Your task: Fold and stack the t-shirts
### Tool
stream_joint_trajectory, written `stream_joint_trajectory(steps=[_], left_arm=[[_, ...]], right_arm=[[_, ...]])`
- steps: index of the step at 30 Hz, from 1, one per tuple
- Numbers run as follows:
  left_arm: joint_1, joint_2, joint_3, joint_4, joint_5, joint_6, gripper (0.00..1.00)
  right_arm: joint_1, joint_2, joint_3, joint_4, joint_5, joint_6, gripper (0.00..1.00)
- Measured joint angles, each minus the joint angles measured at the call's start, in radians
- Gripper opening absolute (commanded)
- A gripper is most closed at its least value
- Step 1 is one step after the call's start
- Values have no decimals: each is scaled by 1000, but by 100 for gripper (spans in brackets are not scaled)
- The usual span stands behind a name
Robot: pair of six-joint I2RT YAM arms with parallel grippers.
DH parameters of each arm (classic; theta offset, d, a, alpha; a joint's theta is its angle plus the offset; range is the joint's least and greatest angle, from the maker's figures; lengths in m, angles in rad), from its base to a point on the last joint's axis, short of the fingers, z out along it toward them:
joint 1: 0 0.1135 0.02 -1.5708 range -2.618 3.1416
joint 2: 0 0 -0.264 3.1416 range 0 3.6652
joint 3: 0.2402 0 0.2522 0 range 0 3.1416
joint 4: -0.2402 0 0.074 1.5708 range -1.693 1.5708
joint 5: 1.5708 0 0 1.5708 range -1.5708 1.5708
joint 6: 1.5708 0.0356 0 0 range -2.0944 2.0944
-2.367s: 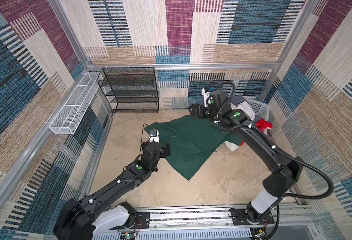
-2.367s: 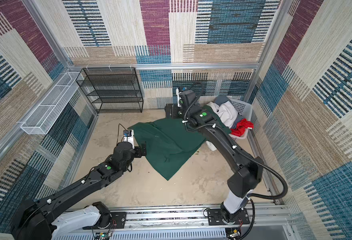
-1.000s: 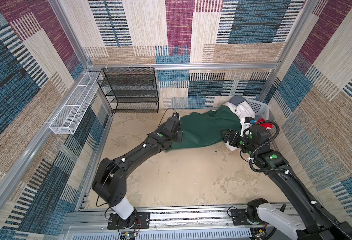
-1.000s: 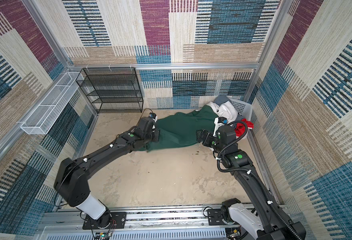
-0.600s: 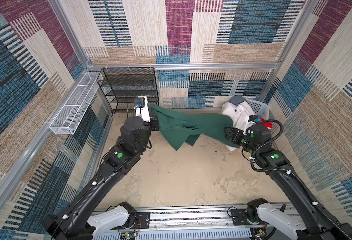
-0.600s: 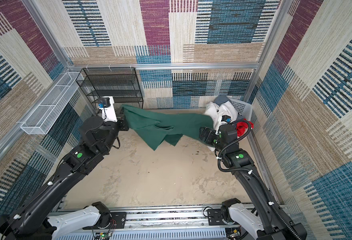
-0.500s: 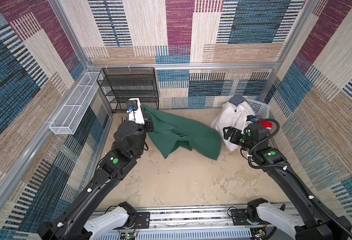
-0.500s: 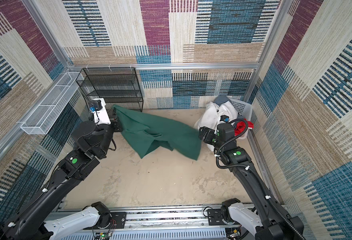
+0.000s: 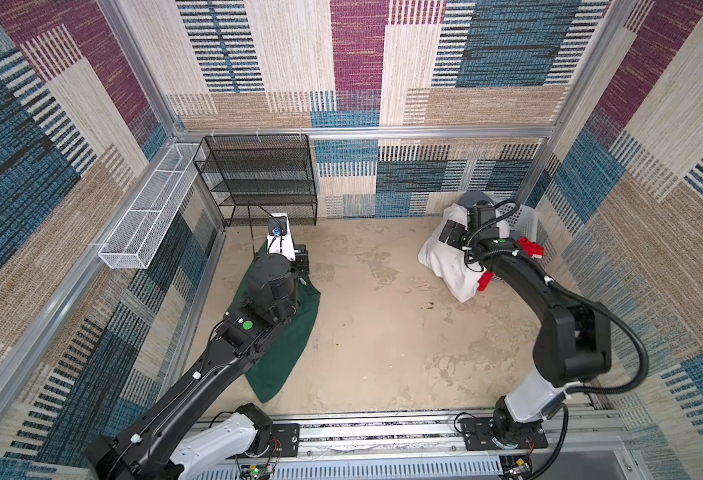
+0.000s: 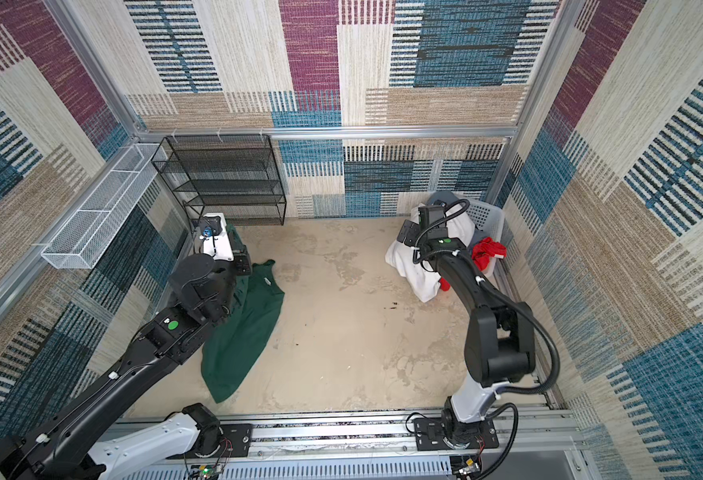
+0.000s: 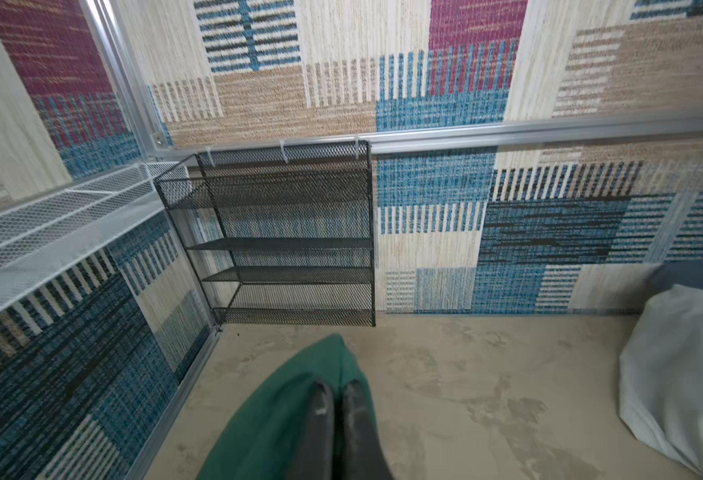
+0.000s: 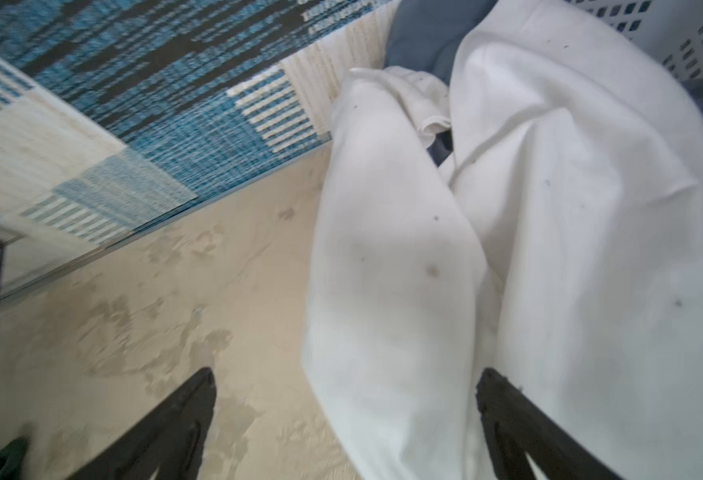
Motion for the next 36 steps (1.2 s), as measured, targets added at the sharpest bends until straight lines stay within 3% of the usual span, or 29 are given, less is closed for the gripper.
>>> stream_joint_trajectory(steps=[9,12,21,28,36], left_arm=[[0,26,-71,-23,85,-76,0],[0,29,-85,-16,101,-76,0],[0,50,-105,20,106,-73,0],[0,68,-105,35,125,-73,0],[0,99,-105,62,139,-76,0]], right_arm=[[0,347,358,-68,2,-66,92],[0,422,425,-109,46,-100,80],[-3,349,204,-3,95,-148,26],[0,213,-5,60,130,-261,4],[2,156,-100,102,154,-392,1]])
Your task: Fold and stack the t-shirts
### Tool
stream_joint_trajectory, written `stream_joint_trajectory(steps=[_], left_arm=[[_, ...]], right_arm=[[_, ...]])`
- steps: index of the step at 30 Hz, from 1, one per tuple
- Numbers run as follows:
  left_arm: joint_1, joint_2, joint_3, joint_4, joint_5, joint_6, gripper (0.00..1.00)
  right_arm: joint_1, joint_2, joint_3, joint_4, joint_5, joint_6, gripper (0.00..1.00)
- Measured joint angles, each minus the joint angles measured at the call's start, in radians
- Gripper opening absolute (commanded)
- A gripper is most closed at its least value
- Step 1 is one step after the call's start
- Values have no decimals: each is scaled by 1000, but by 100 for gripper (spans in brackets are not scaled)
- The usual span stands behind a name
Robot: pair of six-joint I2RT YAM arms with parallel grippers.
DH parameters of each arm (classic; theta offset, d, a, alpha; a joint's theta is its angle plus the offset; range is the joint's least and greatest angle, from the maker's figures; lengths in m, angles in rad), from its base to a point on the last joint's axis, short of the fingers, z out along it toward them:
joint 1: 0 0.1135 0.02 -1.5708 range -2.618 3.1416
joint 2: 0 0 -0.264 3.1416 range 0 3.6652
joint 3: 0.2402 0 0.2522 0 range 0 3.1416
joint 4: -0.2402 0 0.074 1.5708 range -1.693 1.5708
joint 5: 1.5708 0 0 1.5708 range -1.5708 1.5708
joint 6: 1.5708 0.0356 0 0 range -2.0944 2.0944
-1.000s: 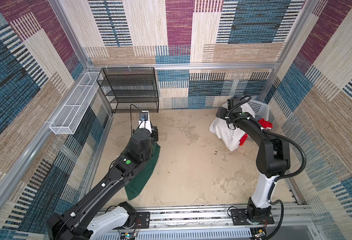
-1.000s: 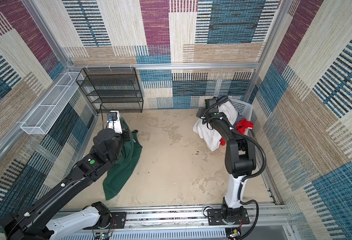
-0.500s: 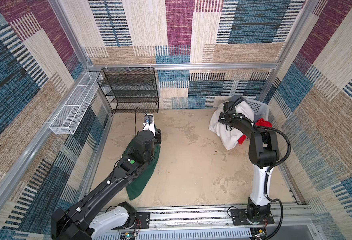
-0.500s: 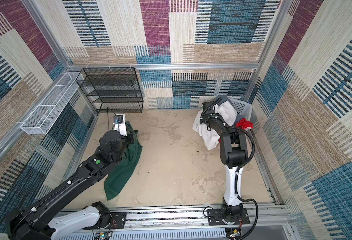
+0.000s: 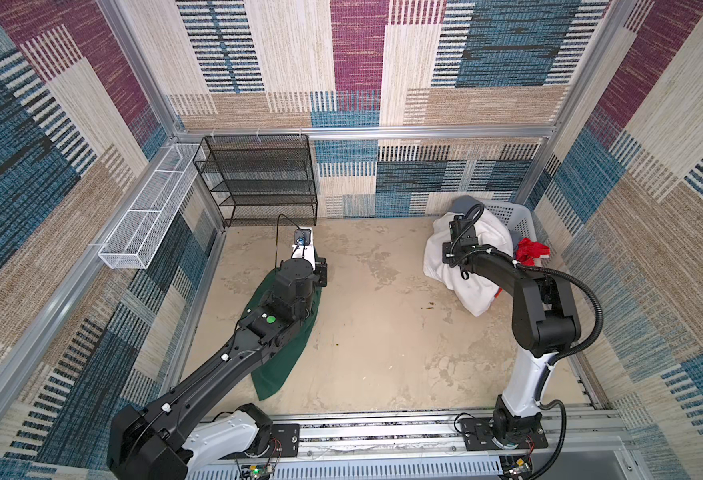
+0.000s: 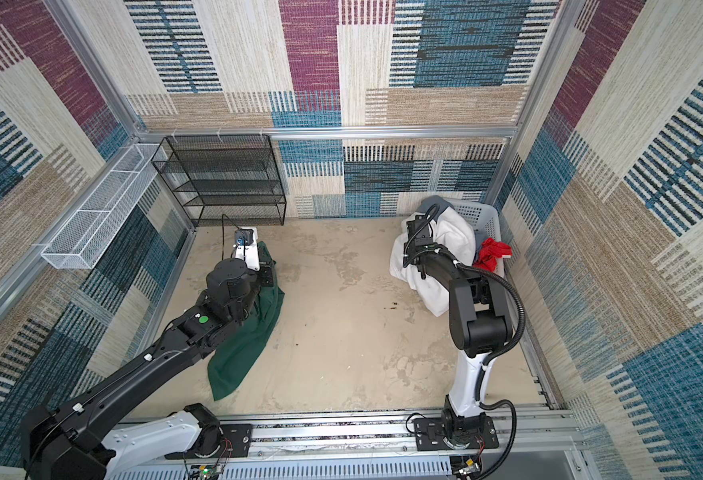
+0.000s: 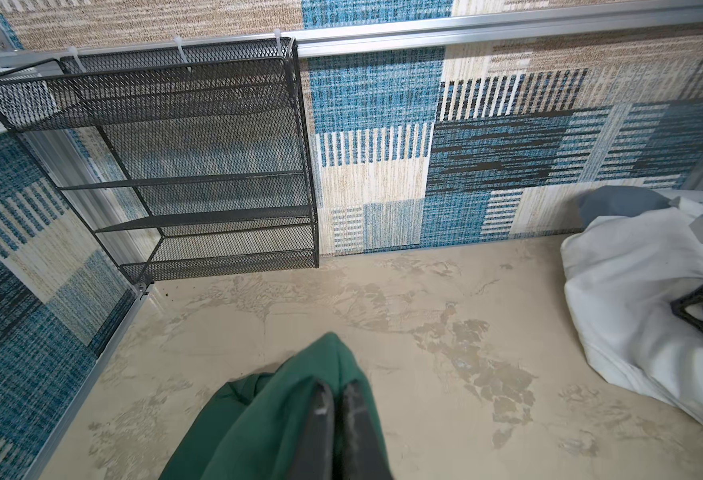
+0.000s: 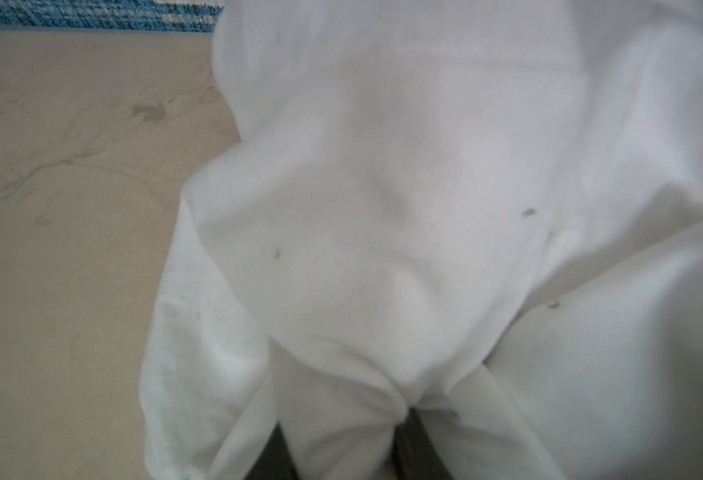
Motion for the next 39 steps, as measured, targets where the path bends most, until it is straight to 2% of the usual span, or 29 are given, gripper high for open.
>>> stream_joint_trajectory(steps=[11,12,13,14,15,18,21,25,34,37,39], left_arm=[[0,16,13,-2,38,-5,0],[0,12,14,-2,40,-10,0],[0,6,14,-2,40,-12,0],[0,2,14,-1,40,-13,0],[0,-2,14,-1,40,-16,0],[0,-5,14,2,41,-21,0],[0,18,40,-7,51,-29,0],[0,100,158,-23,89,-34,0],[0,332,642,-117,202,-9,0],[0,326,686,-136,194,9,0],[0,290,639,-125,159,25,0]], right_arm=[[-15,75,80,-3,155,-119,8],[-14,74,79,-2,165,-128,12],[-14,68,73,3,164,-132,26],[-14,58,65,3,160,-138,53],[-15,43,53,-4,151,-138,74],[-12,-21,11,-56,95,-115,99],[21,-127,-48,-84,21,-77,98],[88,-277,-136,-63,-84,-8,98],[180,-499,-424,-14,-267,162,98],[204,-518,-479,-4,-297,204,98],[226,-525,-515,18,-317,226,98]])
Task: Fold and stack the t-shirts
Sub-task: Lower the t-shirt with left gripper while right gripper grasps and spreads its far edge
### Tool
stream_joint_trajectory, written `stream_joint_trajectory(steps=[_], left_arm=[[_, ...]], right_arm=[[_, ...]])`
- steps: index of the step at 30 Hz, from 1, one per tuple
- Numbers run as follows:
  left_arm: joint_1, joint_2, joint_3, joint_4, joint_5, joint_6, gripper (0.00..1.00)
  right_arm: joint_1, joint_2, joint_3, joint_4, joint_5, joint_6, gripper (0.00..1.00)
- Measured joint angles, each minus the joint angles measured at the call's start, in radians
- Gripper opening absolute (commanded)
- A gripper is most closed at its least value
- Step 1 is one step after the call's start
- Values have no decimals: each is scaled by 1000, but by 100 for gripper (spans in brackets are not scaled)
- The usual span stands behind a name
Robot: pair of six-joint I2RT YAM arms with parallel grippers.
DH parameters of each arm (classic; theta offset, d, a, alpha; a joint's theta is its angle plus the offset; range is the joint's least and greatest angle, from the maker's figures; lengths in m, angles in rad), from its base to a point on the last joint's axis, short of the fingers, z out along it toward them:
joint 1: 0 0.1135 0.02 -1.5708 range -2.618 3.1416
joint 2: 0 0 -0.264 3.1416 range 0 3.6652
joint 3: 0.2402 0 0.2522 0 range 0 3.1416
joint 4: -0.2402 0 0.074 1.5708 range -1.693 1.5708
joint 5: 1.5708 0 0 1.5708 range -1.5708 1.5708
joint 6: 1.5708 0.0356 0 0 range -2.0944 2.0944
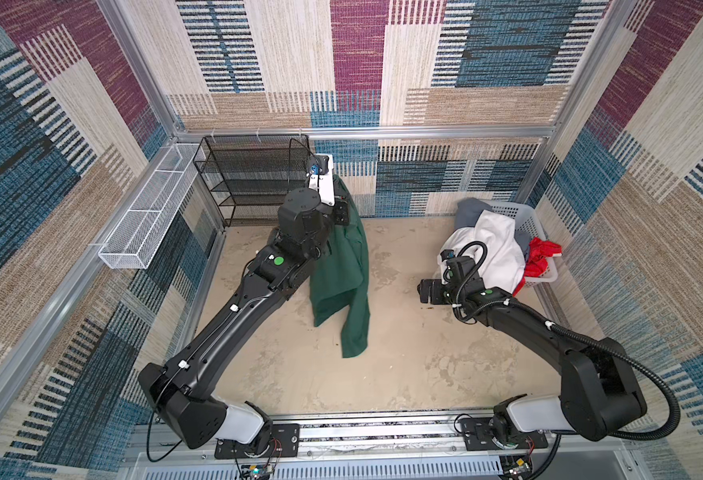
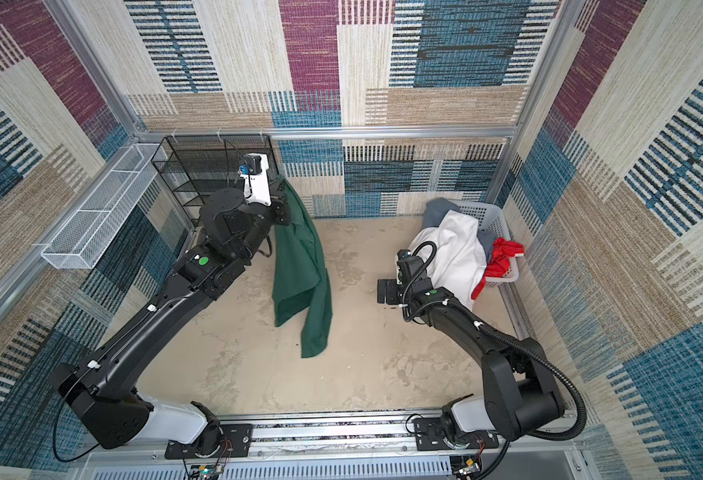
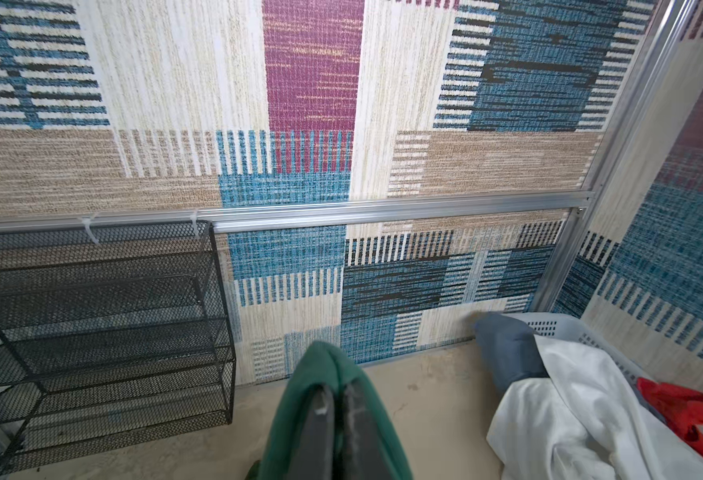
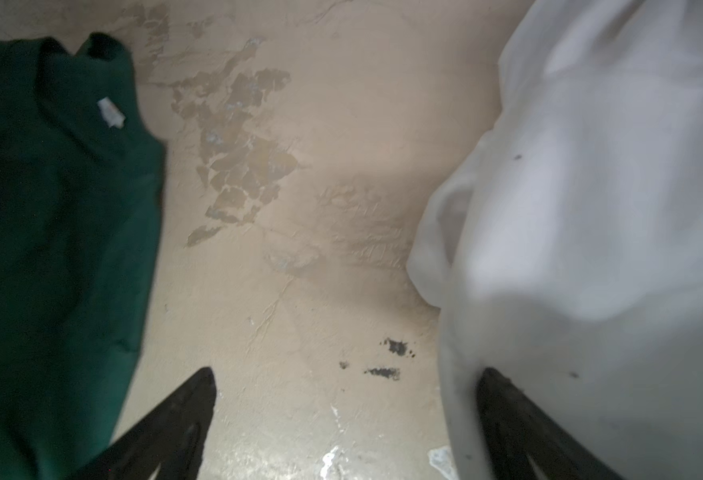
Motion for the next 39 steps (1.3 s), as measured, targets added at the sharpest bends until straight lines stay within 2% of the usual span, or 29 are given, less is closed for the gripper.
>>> stream_joint_trajectory(steps=[4,9,16,21,23,27,28,33,39], left_arm=[[-1,-110,-207,46,-69,16,0],[0,-219,-464,77,-142,-3,0],[8,-285,-572,65,-231,-29,0],[43,-308,-589,40,-255,-42,0],[56,-315,-598,36,-256,-45,0],[98,-332,-618,21,-255,-54,0],[112,-336,-623,16,-254,-57,0],[225,-301,-622,-24,-198,-93,0],[299,-124,-481,-59,-85,-93,0]], right_arm=[[21,23,-43,51,-74,35,99],[25,156,-26,113,-103,58,99],[59,288,11,166,-120,73,87],[125,341,23,232,-109,83,66],[133,366,24,275,-102,91,49],[130,412,34,334,-90,118,3],[130,417,40,332,-91,125,0],[133,422,121,206,-69,144,0],[111,468,400,41,10,139,0]])
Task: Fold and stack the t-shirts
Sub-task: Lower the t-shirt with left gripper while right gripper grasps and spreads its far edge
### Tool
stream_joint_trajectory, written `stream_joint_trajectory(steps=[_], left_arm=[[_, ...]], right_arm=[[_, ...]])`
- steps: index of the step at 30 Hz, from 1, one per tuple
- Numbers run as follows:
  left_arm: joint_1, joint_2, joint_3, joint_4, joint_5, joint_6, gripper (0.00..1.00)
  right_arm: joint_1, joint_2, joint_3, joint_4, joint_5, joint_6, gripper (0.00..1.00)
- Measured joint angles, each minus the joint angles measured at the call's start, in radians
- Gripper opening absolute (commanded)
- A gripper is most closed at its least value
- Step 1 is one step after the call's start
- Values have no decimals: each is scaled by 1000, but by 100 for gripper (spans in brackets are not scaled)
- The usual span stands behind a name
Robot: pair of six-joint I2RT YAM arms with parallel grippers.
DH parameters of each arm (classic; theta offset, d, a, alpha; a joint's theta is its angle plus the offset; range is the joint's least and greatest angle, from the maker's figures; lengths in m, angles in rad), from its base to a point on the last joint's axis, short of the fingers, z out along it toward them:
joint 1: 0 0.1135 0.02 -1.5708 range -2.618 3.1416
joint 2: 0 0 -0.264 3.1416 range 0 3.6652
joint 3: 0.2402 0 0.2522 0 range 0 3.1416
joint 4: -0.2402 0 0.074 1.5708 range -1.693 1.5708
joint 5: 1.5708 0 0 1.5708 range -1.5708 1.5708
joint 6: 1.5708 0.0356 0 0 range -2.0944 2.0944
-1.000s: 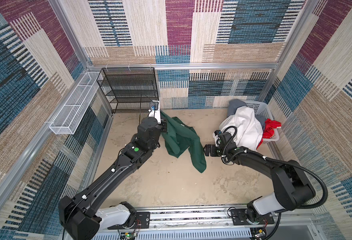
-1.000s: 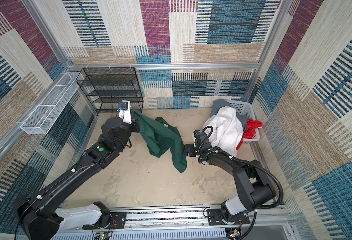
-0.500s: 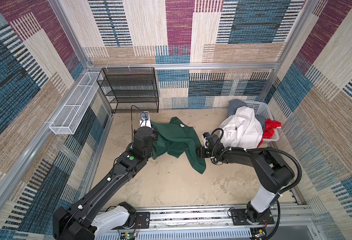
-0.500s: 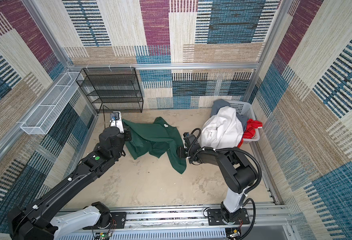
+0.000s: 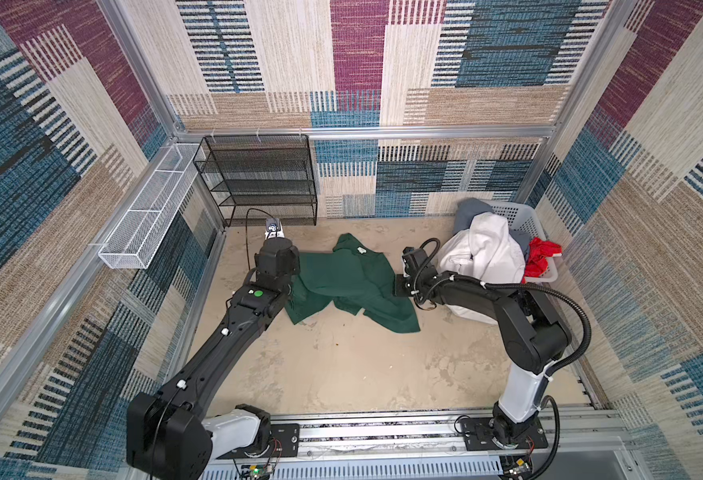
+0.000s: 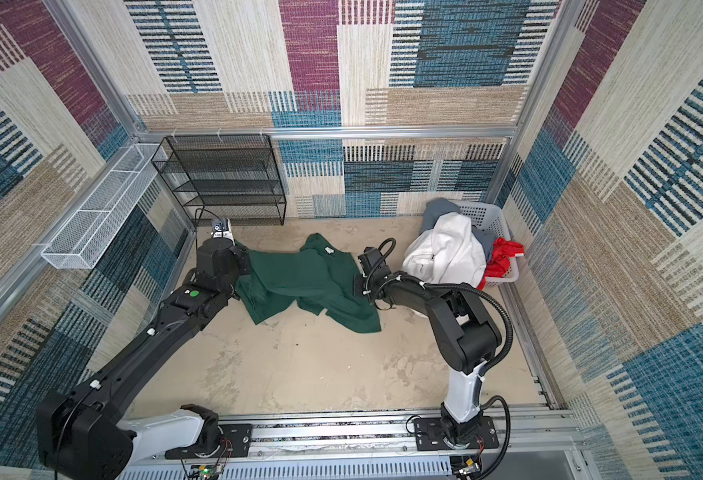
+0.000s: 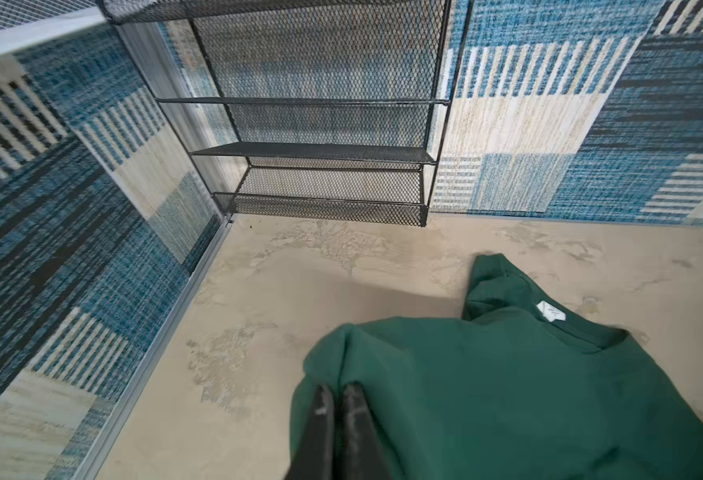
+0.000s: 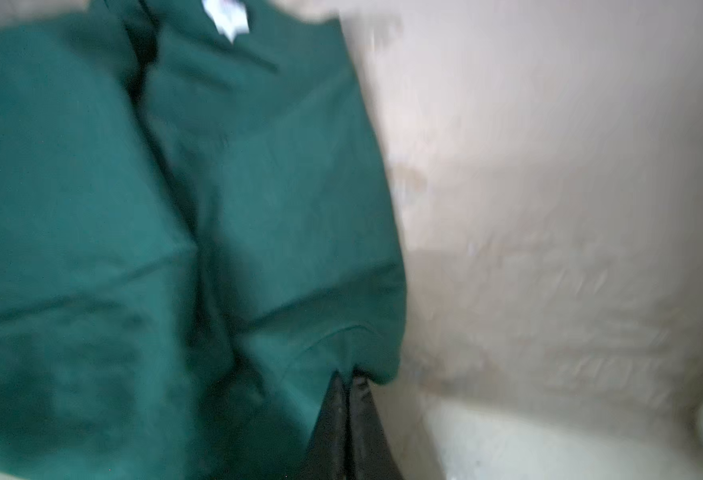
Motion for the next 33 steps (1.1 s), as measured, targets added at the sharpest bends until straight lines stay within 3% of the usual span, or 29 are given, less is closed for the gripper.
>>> stream_joint_trajectory(steps=[7,13,15,19,22,27,28,29,30,31,33], left_arm=[[36,243,373,-41,153,56,0],[35,145,461,-54,286,80,0],[24,44,393,-28,333,87,0],[-64,-186,59,72,356,78,0],[-159,-303,-180,40,307,70,0],[-190,-465,-401,-53,191,-13,0],[-192,-483,-431,-69,172,-36,4],[-193,-492,-455,-89,158,-59,20],[-194,-492,-473,-119,142,-83,35],[-194,-488,-480,-150,128,-101,49],[-195,-478,-480,-202,104,-142,92]], right_arm=[[-72,45,425,-118,68,-39,0],[-102,-148,458,-200,172,-60,0],[-102,-281,378,-209,201,-59,0],[-100,-539,158,-228,240,-17,0],[-87,-687,-34,-263,244,35,0],[-19,-805,-352,-325,184,159,0],[3,-809,-400,-330,174,188,0],[21,-809,-441,-335,157,214,1],[35,-806,-479,-337,136,238,21],[41,-803,-505,-337,119,261,49],[41,-801,-537,-335,100,296,86]])
